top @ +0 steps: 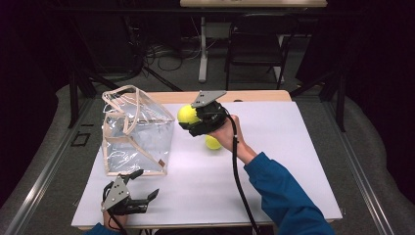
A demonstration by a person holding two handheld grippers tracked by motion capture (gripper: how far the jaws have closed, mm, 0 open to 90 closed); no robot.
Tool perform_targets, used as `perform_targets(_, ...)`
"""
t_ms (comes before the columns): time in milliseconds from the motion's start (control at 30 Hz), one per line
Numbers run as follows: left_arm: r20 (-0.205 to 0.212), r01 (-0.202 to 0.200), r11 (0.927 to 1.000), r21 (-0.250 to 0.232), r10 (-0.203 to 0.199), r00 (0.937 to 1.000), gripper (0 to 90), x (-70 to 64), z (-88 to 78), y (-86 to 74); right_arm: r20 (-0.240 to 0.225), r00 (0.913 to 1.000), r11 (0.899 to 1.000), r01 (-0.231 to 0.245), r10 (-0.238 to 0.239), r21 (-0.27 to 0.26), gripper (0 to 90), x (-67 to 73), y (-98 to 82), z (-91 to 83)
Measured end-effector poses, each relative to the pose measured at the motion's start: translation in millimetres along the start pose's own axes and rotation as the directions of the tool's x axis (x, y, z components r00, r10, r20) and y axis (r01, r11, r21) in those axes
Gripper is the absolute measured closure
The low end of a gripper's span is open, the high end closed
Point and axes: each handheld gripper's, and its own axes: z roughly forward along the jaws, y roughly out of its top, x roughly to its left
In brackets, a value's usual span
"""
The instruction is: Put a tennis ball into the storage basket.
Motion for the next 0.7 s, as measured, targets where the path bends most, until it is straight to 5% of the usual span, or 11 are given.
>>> perform_targets(700,0.004,0.002,1.0000,0.000,-0.002,1.0000,16.0,-0.4,0.5,0.1,-0.008,0.9998,1.000,0.019,-0.019,0.017,26.2,1.8,14.5,17.8)
